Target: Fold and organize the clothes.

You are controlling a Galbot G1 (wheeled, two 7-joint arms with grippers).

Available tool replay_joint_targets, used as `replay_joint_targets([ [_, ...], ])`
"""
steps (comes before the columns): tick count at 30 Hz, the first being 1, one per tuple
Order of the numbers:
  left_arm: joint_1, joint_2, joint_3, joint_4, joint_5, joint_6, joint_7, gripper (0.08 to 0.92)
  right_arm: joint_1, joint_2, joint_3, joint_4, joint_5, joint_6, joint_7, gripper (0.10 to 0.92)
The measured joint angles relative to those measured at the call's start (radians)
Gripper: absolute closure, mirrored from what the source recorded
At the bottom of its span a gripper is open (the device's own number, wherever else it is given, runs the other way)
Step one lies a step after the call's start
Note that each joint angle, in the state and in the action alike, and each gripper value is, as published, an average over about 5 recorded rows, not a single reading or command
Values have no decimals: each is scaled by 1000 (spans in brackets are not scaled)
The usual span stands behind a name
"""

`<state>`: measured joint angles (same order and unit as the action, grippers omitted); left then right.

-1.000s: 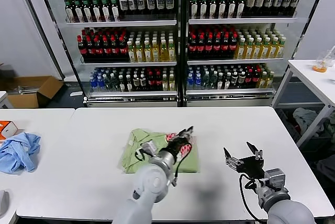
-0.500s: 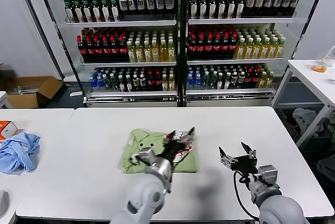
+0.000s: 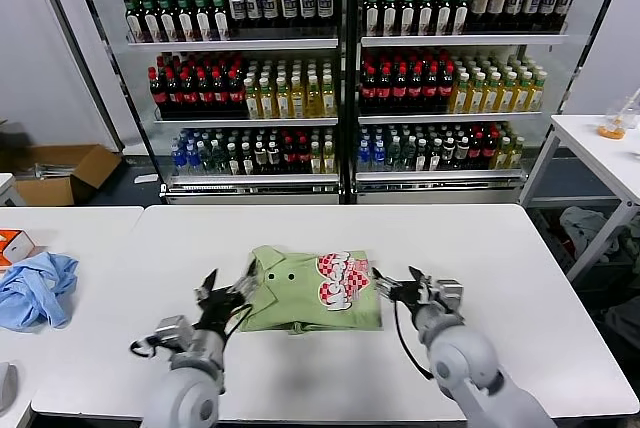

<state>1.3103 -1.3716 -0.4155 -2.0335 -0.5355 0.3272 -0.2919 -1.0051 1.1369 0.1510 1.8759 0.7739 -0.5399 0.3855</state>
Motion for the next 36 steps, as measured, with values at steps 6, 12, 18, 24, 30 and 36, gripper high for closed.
replay_joint_targets([
  [6,68,17,-67,-32,13,-10,-1,177,92,73,-54,-110,29,-16,22,203],
  [12,105,33,-103,-49,20,-13,-2,177,134,127,-77,-195,44,-23,44,223],
  [18,132,44,-119,-59,23,-15,-2,177,153,160,-87,-238,51,-19,52,396],
  [24,146,45,-123,-64,26,-16,-2,177,158,166,-90,-256,49,-12,53,569],
  [30,153,40,-123,-66,29,-17,-2,177,167,161,-86,-271,40,-10,46,742],
  [36,161,36,-123,-70,36,-17,-2,177,186,140,-73,-293,14,-8,24,888],
])
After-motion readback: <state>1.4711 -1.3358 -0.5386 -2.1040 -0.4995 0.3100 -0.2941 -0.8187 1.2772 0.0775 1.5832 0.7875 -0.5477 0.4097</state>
